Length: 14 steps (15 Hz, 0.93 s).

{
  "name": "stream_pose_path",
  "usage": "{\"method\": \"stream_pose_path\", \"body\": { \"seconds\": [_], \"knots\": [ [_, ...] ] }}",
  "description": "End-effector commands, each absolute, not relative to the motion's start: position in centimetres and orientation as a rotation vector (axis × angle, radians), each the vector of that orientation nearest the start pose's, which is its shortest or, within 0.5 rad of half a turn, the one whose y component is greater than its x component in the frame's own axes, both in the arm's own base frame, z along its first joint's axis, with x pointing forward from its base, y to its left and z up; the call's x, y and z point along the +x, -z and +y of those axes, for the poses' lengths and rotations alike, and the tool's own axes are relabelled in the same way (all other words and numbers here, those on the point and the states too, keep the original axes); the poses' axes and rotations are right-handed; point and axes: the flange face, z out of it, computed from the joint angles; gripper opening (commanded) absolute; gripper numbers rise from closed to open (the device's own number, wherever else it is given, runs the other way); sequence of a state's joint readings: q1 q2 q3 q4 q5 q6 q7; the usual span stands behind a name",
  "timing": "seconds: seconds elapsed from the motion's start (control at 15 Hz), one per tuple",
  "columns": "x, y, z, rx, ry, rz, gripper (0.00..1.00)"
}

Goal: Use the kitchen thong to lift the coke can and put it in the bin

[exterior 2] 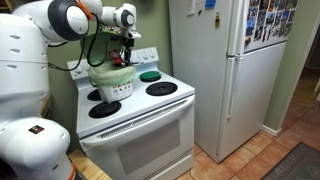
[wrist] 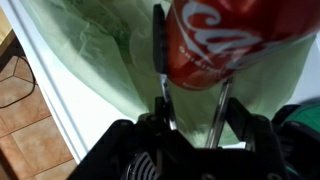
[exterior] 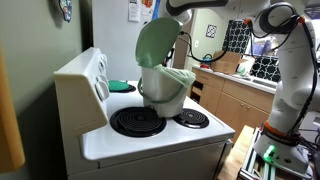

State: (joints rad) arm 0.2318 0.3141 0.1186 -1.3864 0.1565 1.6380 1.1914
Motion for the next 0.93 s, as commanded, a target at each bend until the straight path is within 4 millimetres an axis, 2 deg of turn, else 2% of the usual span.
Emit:
{"method": "stream_pose_path", "body": {
  "seconds": [0.0,0.53,0.6,0.67,0.73,0.8,0.87],
  "knots": [
    [60.3,-52.8,23.3,-2.755,-0.378,1.215,0.38],
    [60.4,-51.4,23.3,-2.774,-0.465,1.202,0.38],
    [60.4,-51.3,23.2,-2.776,-0.470,1.201,0.55],
    [60.4,-51.3,23.2,-2.777,-0.471,1.202,0.55],
    [60.3,-51.3,23.2,-2.779,-0.471,1.202,0.45],
    [60.3,-51.3,23.2,-2.782,-0.473,1.200,0.49],
    [60.3,-51.3,23.2,-2.784,-0.475,1.199,0.63]
  ]
}}
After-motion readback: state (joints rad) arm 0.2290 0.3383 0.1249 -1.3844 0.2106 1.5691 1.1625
